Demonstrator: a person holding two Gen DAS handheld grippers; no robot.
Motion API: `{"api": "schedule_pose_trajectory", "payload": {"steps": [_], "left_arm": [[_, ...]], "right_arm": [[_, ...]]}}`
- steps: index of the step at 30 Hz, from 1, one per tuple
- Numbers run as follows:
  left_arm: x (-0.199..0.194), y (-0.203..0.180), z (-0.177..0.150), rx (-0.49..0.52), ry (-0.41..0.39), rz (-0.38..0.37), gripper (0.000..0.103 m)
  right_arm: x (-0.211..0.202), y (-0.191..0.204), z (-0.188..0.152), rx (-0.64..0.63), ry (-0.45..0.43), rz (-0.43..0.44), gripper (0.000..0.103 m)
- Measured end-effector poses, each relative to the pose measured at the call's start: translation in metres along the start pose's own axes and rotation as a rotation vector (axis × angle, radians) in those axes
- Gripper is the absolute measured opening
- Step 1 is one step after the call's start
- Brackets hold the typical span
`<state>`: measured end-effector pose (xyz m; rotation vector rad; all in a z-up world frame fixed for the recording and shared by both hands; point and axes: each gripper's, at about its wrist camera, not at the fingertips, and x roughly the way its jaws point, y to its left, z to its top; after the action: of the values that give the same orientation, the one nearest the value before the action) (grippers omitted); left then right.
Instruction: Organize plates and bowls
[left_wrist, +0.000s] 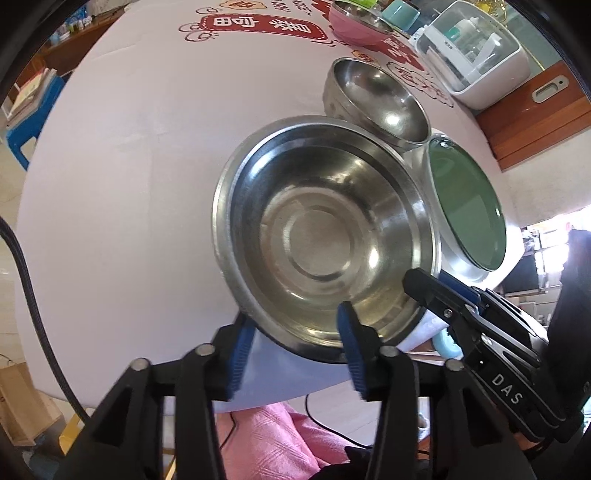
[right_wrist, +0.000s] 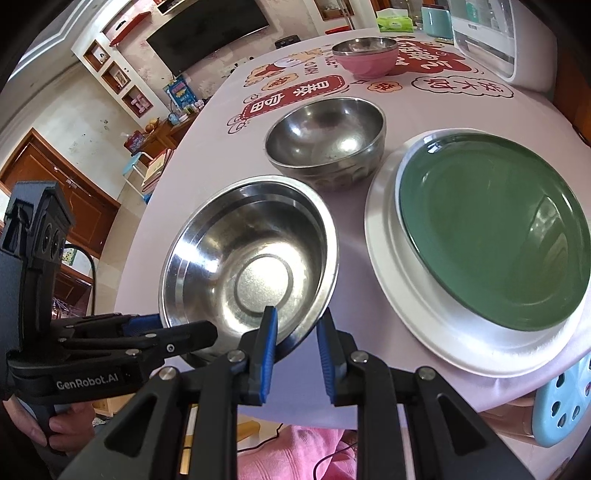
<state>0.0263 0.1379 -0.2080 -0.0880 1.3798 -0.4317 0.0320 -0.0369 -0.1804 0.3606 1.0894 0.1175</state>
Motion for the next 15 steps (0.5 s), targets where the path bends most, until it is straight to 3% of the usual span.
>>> {"api": "schedule_pose_trajectory", "payload": {"steps": [8, 15], "left_arm": [[-0.015, 0.0, -0.002, -0.019, -0.033, 0.038, 0.06], [-0.031, -0.009, -0.011, -0.025, -0.068, 0.053, 0.064]], "right_arm": [[-0.014, -0.006, -0.004, 0.023, -0.036, -0.007, 0.038], [-0.03, -0.011, -0.009, 0.043, -0.067, -0.004, 0.042]]}}
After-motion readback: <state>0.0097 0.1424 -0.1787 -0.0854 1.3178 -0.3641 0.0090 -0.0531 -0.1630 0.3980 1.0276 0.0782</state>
